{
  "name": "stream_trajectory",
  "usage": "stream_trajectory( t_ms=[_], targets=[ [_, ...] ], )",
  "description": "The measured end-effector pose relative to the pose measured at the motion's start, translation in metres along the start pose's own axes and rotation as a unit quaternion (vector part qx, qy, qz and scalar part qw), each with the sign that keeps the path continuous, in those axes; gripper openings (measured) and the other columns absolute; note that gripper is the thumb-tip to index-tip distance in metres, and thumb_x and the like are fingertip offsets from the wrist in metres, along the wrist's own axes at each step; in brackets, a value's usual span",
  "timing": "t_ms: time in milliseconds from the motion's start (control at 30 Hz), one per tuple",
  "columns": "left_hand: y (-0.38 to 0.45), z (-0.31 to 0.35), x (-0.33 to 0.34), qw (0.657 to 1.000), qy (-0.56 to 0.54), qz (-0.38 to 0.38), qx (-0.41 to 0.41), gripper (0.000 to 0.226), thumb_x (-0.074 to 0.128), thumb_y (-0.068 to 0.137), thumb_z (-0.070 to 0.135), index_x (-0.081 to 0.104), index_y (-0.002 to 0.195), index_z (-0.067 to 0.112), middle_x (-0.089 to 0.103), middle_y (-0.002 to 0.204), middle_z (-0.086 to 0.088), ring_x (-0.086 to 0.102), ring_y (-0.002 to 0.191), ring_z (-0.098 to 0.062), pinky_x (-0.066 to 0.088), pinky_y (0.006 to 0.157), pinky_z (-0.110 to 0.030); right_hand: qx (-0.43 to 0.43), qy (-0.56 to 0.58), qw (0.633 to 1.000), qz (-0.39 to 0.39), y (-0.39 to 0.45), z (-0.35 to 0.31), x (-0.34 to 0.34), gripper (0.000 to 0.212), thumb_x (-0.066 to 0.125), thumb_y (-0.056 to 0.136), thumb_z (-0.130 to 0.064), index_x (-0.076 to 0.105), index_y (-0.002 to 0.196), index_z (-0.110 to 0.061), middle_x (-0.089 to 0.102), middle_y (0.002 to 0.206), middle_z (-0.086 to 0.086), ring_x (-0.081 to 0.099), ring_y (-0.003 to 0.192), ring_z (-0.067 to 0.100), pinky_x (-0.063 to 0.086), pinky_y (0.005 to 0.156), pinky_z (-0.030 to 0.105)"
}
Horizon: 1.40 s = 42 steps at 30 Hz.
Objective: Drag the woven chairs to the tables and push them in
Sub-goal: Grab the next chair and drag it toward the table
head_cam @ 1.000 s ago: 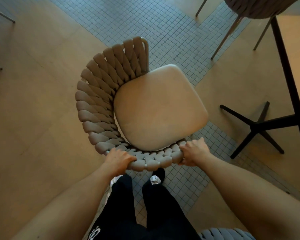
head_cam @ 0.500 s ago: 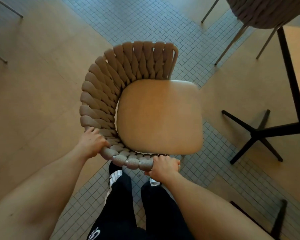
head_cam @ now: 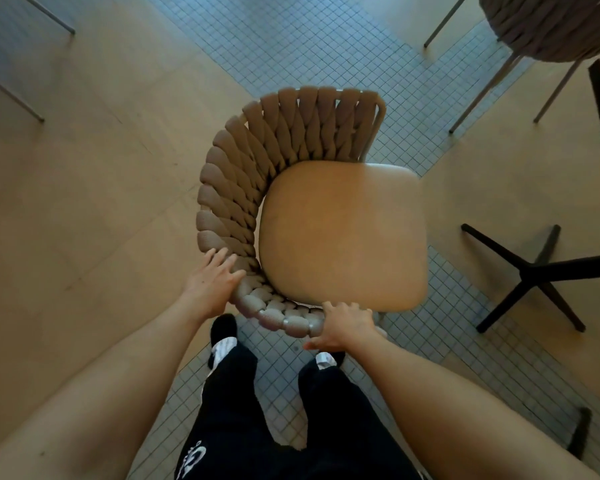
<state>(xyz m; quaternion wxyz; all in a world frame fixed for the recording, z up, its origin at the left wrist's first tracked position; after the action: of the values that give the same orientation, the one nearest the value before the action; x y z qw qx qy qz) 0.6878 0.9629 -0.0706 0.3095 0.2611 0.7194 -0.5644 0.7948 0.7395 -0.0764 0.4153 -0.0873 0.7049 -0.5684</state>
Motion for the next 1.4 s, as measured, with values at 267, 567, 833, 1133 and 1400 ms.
stream_trajectory(
  t_ms=[267,567,833,1133,1400],
  targets=[
    [-0.014,-0.058,-0.012,0.994,-0.079,0.056,0.049,0.078,0.057,0.094,0.044,0.019,0.159,0.026,0.009,0.166,-0.012,0.003,0.153,-0.032,0.005,0.124,-0.050,-0.015,0.067,0.997,0.046,-0.004,-0.091,-0.037,0.104,0.060,0.075,-0.085,0.031,0.152,-0.021,0.043,0.151,0.011,0.037,0.140,0.037,0.031,0.114,0.058],
    [-0.026,-0.140,-0.011,0.989,-0.100,0.069,0.083,0.077,0.048,0.096,0.059,0.020,0.159,0.027,0.021,0.164,-0.010,0.017,0.151,-0.029,0.014,0.123,-0.053,0.035,0.152,0.984,0.090,-0.004,-0.180,-0.060,0.101,0.057,0.075,-0.086,0.034,0.150,-0.021,0.043,0.151,0.011,0.038,0.140,0.038,0.033,0.111,0.058],
    [-0.027,-0.195,-0.015,0.989,-0.085,0.058,0.103,0.078,0.045,0.095,0.064,0.018,0.159,0.028,0.023,0.164,-0.009,0.021,0.150,-0.030,0.015,0.122,-0.055,0.078,0.214,0.968,0.108,-0.006,-0.209,-0.079,0.100,0.058,0.073,-0.086,0.037,0.148,-0.022,0.044,0.149,0.009,0.038,0.139,0.036,0.033,0.111,0.057],
    [0.031,-0.216,-0.060,0.981,-0.022,0.069,0.178,0.082,0.045,0.093,0.069,0.017,0.160,0.029,0.022,0.165,-0.008,0.019,0.152,-0.030,0.015,0.123,-0.056,0.119,0.288,0.944,0.108,0.020,-0.210,-0.104,0.100,0.057,0.071,-0.089,0.041,0.143,-0.020,0.046,0.146,0.010,0.041,0.136,0.037,0.036,0.108,0.056],
    [0.085,-0.221,-0.089,0.967,0.046,0.055,0.245,0.085,0.048,0.092,0.070,0.016,0.159,0.030,0.023,0.164,-0.008,0.020,0.151,-0.030,0.015,0.123,-0.056,0.155,0.353,0.919,0.080,0.047,-0.212,-0.115,0.105,0.060,0.071,-0.088,0.035,0.149,-0.022,0.044,0.147,0.009,0.040,0.136,0.036,0.035,0.110,0.055]
  ],
)
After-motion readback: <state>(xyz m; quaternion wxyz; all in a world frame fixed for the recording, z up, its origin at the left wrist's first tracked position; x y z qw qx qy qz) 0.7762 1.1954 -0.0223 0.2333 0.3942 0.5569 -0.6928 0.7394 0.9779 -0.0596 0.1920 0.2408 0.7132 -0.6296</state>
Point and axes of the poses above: each hand's wrist, its own y-axis towards the middle knuckle, its own x-axis out of the palm, z = x × y, the point moved 7 cm from there along y, towards the middle knuckle
